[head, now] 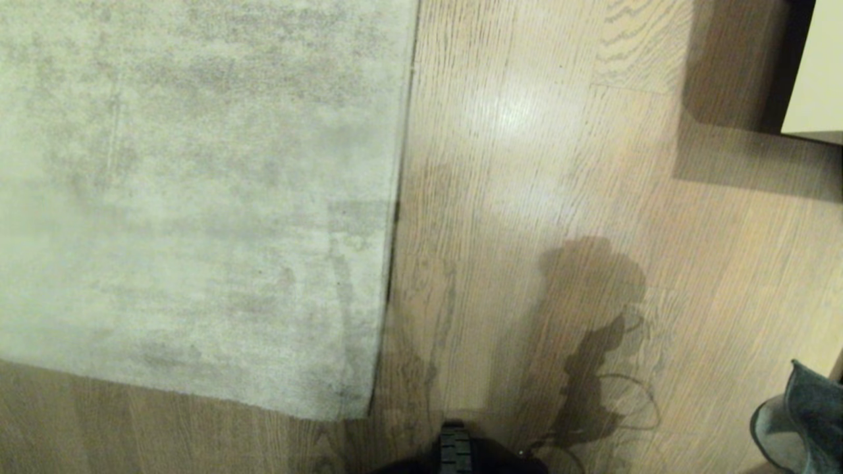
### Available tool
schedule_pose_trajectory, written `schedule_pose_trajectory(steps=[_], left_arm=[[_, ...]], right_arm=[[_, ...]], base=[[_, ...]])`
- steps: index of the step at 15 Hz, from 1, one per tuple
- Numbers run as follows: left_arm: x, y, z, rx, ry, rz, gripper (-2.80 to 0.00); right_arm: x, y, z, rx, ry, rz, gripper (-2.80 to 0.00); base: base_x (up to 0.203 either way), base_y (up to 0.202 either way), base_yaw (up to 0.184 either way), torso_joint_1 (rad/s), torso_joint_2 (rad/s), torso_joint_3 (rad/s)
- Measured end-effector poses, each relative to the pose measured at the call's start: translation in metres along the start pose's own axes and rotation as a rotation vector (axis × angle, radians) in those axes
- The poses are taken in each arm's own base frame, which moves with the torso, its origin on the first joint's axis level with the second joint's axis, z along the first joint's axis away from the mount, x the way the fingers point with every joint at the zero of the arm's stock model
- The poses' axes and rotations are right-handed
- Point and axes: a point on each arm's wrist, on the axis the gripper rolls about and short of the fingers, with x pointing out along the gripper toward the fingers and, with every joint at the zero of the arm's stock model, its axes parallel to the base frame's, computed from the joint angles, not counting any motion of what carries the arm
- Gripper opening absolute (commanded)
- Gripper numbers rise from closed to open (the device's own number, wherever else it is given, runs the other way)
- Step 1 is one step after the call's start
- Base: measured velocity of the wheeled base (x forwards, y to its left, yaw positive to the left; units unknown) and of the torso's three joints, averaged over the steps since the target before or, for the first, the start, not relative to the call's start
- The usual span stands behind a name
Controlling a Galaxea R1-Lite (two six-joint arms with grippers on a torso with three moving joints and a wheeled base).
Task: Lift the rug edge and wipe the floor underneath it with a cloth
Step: Put down the rag
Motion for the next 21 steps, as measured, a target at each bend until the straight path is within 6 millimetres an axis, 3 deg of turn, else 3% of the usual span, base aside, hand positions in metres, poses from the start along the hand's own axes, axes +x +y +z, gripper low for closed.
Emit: schedule_pose_trajectory(steps=[11,16,21], left_arm=[[0.000,0.000,0.000,0.000,0.000,0.000,-2.80],[0.000,0.000,0.000,0.000,0.000,-0.001,-2.80],[0.000,0.000,0.000,0.000,0.000,0.000,-2.80]], right_arm=[[-0.001,0.000,0.002,-0.017,-0.006,0.005,-2.80],[0.006,0.005,0.040,-0.004,0.025,0.035,-2.80],[0.048,0.009,0.080,-0.003,0.142,-0.082,-2.80]], base=[[0.000,0.000,0.000,0.000,0.00,0.000],[0.000,0.000,0.000,0.000,0.00,0.000],[0.000,0.000,0.000,0.000,0.00,0.000]])
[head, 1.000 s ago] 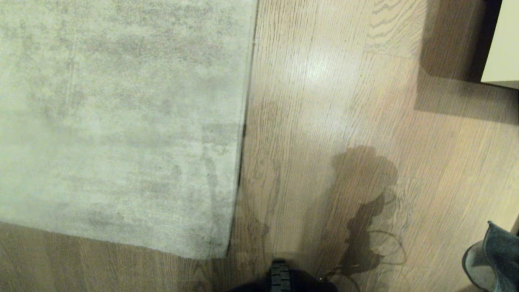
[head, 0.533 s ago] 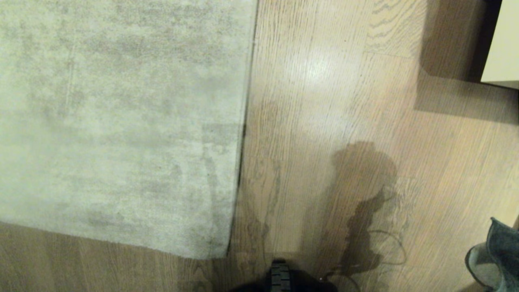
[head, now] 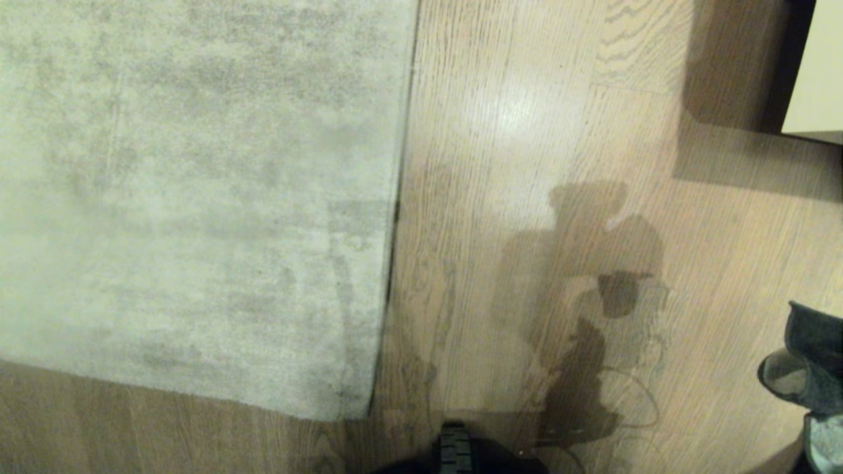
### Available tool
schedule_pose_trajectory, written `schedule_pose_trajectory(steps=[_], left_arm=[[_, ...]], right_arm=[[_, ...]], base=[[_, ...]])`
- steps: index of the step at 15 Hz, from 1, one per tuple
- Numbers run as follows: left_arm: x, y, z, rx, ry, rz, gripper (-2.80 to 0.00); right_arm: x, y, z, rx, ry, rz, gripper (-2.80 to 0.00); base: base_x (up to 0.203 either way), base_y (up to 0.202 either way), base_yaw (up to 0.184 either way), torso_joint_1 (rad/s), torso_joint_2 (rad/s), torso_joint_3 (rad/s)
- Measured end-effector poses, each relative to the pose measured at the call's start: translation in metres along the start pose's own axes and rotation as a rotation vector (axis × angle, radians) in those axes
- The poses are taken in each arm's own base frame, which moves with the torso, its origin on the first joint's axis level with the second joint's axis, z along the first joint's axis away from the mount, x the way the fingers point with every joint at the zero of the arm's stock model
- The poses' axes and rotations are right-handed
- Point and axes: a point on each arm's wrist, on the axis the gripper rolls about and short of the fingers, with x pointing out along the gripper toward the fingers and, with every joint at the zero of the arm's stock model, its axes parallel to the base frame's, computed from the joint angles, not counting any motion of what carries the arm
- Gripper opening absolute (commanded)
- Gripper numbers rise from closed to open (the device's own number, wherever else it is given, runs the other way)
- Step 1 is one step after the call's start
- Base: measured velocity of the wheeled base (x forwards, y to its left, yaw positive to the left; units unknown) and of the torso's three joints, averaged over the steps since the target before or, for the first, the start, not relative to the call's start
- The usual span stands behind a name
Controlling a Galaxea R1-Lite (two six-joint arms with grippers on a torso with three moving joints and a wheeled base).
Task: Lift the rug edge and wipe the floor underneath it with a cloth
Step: Put down the rag
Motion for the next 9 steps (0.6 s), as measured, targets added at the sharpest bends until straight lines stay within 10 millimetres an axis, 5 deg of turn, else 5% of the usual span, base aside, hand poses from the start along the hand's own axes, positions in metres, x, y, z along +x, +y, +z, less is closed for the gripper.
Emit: schedule_pose_trajectory(steps=[4,9], left_arm=[[0.000,0.000,0.000,0.000,0.000,0.000,-2.80],[0.000,0.000,0.000,0.000,0.000,0.000,-2.80]], right_arm=[[0.041,0.000,0.019,0.020,0.002,-0.116,-2.80],[0.087,-0.025,0.025,0.033,0.040,-0.355,-2.80]], base=[[0.000,0.000,0.000,0.000,0.00,0.000],[0.000,0.000,0.000,0.000,0.00,0.000]])
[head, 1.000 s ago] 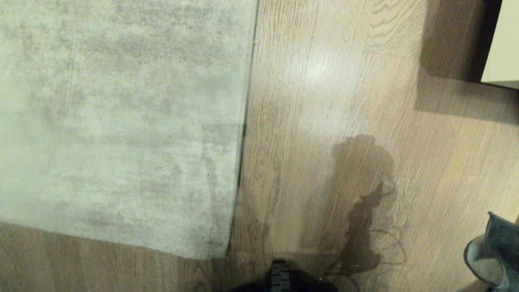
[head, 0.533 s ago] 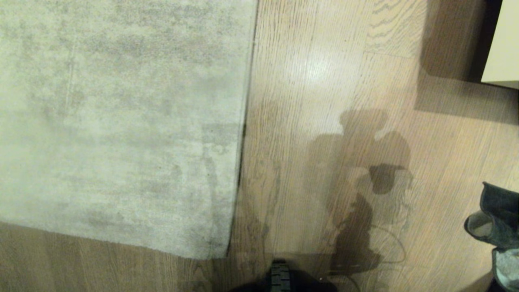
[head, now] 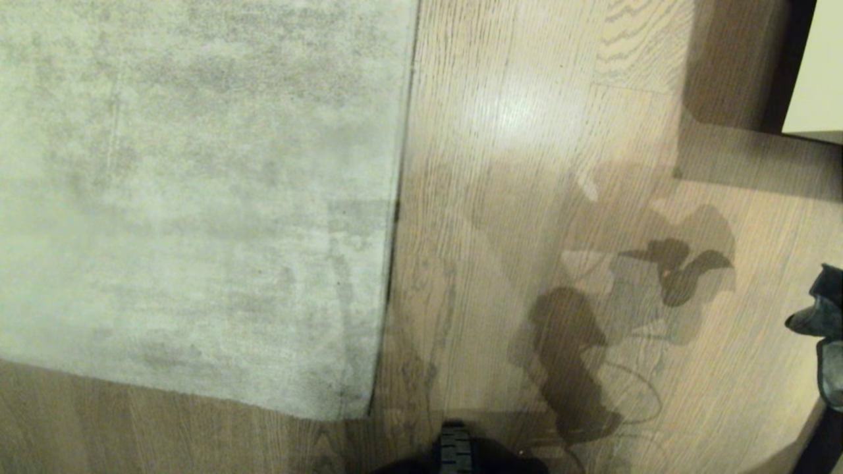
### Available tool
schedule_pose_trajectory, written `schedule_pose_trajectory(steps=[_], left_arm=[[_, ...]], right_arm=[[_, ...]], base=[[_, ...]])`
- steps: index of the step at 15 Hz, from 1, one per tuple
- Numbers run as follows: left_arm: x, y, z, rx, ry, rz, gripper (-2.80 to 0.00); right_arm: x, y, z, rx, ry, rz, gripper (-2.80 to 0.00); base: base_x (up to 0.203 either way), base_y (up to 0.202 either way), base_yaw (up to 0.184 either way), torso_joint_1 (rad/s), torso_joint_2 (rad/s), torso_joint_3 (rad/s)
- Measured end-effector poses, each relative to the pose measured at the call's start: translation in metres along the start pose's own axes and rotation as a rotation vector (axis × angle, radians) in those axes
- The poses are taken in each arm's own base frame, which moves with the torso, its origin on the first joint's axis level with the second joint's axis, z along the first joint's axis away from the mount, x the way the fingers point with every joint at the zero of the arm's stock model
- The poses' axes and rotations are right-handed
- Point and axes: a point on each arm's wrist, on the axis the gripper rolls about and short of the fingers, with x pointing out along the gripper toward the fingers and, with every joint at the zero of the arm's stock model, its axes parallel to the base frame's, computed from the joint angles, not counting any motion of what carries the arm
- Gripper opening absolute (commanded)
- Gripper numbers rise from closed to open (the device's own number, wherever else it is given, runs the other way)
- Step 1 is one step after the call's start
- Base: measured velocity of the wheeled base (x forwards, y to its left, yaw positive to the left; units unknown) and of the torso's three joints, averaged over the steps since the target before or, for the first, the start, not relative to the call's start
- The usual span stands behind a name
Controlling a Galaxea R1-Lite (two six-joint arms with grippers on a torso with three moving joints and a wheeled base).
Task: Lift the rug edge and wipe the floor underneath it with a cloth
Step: Put down the rag
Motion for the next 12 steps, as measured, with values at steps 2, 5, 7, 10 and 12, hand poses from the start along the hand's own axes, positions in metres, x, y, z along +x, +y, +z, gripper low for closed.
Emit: schedule_pose_trajectory(steps=[2,5,7,10,12], left_arm=[[0.000,0.000,0.000,0.000,0.000,0.000,-2.80],[0.000,0.000,0.000,0.000,0.000,0.000,-2.80],[0.000,0.000,0.000,0.000,0.000,0.000,-2.80],[0.000,0.000,0.000,0.000,0.000,0.000,-2.80],[0.000,0.000,0.000,0.000,0.000,0.000,-2.80]], right_arm=[[0.018,-0.002,-0.002,0.002,0.025,-0.031,-2.80],[0.048,-0.004,-0.003,0.009,0.019,-0.061,-2.80],[0.064,-0.007,-0.005,0.016,0.016,-0.064,-2.80],[0.080,-0.016,-0.010,0.029,0.044,-0.023,-2.80],[0.086,-0.021,-0.012,0.036,0.064,-0.036,-2.80]], base=[[0.000,0.000,0.000,0.000,0.00,0.000],[0.000,0.000,0.000,0.000,0.00,0.000],[0.000,0.000,0.000,0.000,0.00,0.000],[0.000,0.000,0.000,0.000,0.00,0.000],[0.000,0.000,0.000,0.000,0.00,0.000]])
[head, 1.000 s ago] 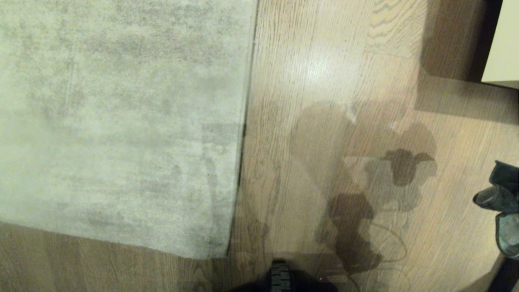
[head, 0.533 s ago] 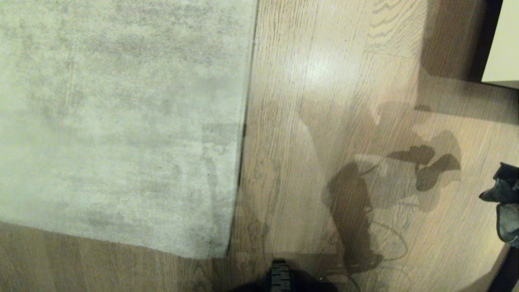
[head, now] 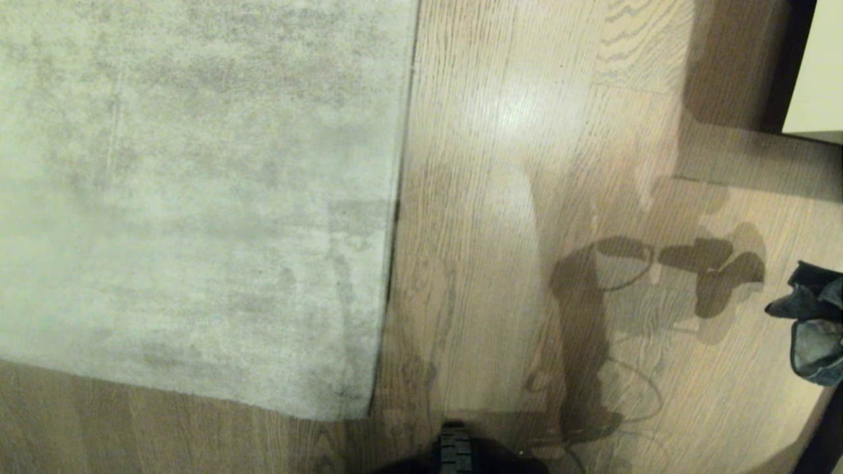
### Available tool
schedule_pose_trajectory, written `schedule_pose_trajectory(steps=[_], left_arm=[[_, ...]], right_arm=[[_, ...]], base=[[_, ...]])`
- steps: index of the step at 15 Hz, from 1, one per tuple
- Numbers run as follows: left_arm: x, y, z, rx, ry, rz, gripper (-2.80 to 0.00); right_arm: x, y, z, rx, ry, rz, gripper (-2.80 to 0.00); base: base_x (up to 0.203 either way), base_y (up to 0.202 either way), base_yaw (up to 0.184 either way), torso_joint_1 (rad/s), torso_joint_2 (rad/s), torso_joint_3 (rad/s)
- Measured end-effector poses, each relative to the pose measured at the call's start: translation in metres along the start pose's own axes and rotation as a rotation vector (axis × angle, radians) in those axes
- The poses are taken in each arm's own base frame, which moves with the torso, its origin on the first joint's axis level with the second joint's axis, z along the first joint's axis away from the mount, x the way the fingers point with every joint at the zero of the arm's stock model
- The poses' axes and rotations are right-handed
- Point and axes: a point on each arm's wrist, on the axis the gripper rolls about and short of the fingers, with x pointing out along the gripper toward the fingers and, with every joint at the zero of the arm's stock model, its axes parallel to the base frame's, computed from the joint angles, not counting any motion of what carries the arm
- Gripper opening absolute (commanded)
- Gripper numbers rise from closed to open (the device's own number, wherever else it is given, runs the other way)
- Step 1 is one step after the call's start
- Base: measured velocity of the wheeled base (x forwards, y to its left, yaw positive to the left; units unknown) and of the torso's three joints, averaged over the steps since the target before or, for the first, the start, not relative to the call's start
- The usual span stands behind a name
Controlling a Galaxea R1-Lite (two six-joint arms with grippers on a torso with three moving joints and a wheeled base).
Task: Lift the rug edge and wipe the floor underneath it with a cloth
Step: Put down the rag
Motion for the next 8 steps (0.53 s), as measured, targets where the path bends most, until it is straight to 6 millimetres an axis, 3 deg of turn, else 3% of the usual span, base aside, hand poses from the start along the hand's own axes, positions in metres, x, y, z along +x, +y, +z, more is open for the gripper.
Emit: schedule_pose_trajectory(steps=[7,8], left_arm=[[0.0000,0.0000,0.0000,0.000,0.000,0.000,-2.80],[0.0000,0.0000,0.0000,0.000,0.000,0.000,-2.80]], right_arm=[[0.0062,-0.0025,-0.0071,0.002,0.044,0.022,-2.80],[0.0062,-0.0024,-0.0080,0.002,0.048,0.030,0.00]], base=[[0.000,0.000,0.000,0.000,0.00,0.000],[0.000,0.000,0.000,0.000,0.00,0.000]])
